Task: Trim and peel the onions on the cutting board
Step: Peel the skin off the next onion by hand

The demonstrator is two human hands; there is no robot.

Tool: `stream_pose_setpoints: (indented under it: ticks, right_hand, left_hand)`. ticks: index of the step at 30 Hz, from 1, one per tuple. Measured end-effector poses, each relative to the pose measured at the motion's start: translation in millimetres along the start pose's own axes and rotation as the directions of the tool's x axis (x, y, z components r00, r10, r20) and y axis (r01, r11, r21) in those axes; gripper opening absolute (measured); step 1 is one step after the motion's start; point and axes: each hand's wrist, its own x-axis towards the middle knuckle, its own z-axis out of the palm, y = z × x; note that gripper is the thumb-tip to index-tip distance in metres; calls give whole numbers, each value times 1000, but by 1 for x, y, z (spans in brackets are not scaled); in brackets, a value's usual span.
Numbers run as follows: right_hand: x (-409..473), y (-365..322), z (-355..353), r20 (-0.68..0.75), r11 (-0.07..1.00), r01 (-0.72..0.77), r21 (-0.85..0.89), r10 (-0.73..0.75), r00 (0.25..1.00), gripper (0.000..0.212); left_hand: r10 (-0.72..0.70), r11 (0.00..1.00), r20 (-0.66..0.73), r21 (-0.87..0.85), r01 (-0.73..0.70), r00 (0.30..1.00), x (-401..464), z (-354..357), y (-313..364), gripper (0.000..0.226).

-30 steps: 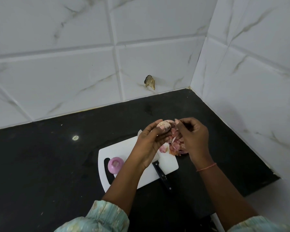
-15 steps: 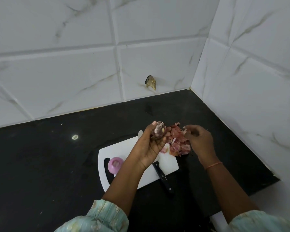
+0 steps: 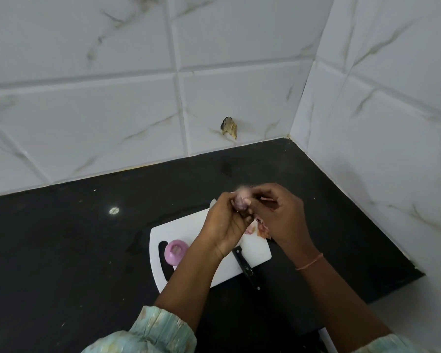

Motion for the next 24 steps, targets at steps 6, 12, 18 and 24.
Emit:
stream_pose_setpoints:
  ticks: [6, 12, 18, 24]
  right_hand:
    - [-1, -1, -4, -29, 990, -69, 123, 74, 997, 12]
    - [0, -3, -8, 35, 984, -96, 147, 92, 995, 23]
    - [0, -1, -7, -23, 993, -38, 109, 40, 999, 20]
    - [-3, -3, -5, -94, 996, -16, 88, 24, 995, 14]
  left_hand:
    - [75, 987, 6, 142, -75, 997, -3, -2, 1, 23]
    - [126, 969, -42, 219, -114, 991, -4, -1, -2, 35]
    - [164, 972, -25, 175, -158, 986, -7, 0, -3, 40]
    - [207, 966, 4, 156, -205, 978, -7, 2, -1, 37]
